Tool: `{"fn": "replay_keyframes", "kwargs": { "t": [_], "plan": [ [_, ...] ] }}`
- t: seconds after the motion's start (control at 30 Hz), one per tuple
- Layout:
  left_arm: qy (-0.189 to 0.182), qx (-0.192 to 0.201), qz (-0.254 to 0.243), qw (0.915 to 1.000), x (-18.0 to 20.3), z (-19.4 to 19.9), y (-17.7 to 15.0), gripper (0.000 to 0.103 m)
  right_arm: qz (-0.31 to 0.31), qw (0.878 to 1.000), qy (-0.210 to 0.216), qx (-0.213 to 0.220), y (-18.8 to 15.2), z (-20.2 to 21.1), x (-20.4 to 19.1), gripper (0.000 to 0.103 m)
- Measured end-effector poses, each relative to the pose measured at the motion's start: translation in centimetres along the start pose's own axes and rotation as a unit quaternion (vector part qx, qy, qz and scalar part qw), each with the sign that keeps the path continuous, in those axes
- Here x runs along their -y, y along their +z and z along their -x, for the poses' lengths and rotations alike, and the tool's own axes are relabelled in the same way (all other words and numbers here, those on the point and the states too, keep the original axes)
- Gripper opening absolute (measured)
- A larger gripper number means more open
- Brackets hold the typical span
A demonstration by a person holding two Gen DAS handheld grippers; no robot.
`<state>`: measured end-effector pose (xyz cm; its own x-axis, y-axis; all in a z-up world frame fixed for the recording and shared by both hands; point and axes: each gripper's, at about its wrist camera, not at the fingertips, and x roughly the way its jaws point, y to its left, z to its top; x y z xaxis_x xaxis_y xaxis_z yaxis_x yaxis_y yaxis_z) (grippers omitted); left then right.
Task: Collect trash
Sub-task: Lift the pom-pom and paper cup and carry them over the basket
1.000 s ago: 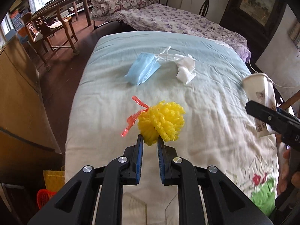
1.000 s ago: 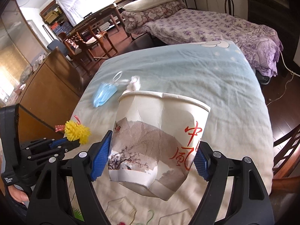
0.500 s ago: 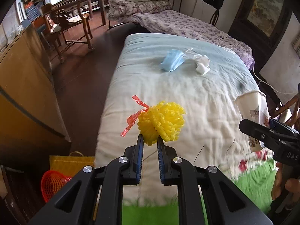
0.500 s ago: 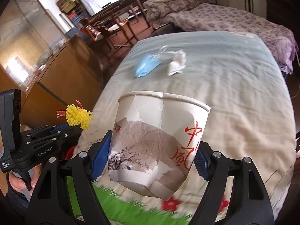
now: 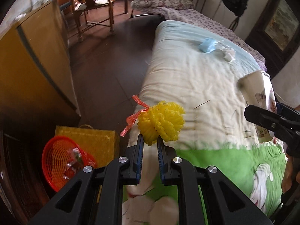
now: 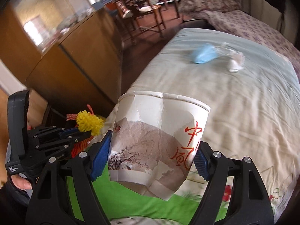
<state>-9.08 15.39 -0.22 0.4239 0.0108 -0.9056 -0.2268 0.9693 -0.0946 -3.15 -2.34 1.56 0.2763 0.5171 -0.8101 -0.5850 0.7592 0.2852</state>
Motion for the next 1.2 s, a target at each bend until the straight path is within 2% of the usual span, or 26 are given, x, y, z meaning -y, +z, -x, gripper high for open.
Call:
{"fn": "replay_keyframes", "kwargs": {
  "t": [0.3,0.63,0.9,1.2],
  "plan": [
    [0.016,-0.015,0.060,0.9979,-5.6,-0.6,-2.9,0.015,0.069,0.997,0.015,-0.044,1.2,-3.7,-6.7,0.075],
    [0.036,-0.029,0.136,0.9896,-12.0,-1.9,-4.4,0.015,0.116,0.989,0.022,-0.084,3.1,-8.5,-13.2,0.075],
    [0.055,-0.037,0.202,0.9772,-17.4,-2.6,-5.6,0.015,0.162,0.979,0.028,-0.119,4.1,-12.1,-18.3,0.075],
    [0.080,-0.056,0.277,0.9559,-23.2,-3.9,-7.8,0.015,0.200,0.964,0.053,-0.169,4.0,-17.7,-24.2,0.075]
  ]
}}
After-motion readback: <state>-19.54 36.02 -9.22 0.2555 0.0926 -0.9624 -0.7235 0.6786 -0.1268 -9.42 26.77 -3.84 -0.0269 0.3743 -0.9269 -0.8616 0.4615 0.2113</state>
